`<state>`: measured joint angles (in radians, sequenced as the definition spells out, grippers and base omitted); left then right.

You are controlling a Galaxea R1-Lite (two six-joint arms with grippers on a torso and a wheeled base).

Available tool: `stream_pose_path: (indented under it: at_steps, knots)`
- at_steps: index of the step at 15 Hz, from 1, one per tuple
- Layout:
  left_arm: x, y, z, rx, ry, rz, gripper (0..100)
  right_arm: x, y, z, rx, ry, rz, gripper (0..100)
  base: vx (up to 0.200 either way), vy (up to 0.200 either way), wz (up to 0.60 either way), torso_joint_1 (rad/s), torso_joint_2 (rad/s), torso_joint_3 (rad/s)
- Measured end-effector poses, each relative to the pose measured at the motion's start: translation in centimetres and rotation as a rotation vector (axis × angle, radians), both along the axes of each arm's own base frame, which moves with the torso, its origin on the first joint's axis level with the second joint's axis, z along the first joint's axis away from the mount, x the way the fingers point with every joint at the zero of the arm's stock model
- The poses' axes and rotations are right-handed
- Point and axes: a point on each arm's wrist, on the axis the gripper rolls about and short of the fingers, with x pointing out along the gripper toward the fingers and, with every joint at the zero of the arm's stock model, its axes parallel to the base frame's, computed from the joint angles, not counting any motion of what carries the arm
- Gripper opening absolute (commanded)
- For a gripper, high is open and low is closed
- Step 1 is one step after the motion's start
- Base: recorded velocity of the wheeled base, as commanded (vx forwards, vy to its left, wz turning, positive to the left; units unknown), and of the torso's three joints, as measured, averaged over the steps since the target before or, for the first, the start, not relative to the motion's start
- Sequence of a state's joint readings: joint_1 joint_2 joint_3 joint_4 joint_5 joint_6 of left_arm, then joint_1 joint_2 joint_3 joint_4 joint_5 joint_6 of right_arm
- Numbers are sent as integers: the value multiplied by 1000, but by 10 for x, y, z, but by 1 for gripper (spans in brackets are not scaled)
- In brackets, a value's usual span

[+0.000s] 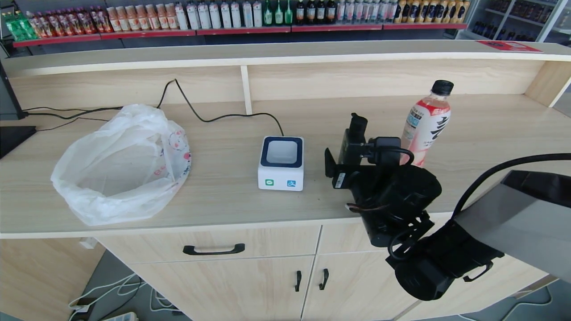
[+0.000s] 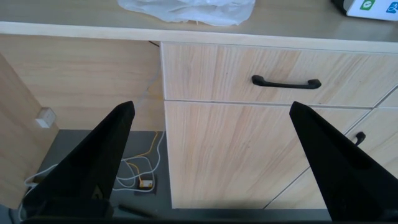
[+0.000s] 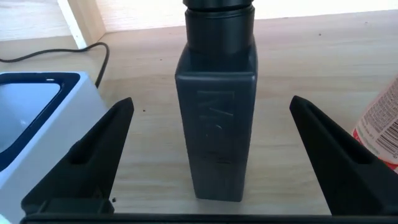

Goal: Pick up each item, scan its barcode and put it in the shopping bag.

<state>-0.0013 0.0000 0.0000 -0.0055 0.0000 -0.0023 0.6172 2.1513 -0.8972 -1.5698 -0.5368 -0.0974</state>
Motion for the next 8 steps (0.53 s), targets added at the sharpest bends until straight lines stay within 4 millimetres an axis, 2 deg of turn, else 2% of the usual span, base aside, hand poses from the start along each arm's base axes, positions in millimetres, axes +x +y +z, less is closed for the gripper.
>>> stream_pose_path:
  at_steps: [4, 8]
  knots:
    - [0, 0, 0, 0, 0, -1, 100, 18, -15, -1, 1, -16, -34, 100, 0, 0, 0, 0, 0, 0]
    - [0, 0, 0, -1, -1, 0, 100, 27, -14, -3, 5, -26, -44, 100, 0, 0, 0, 0, 0, 0]
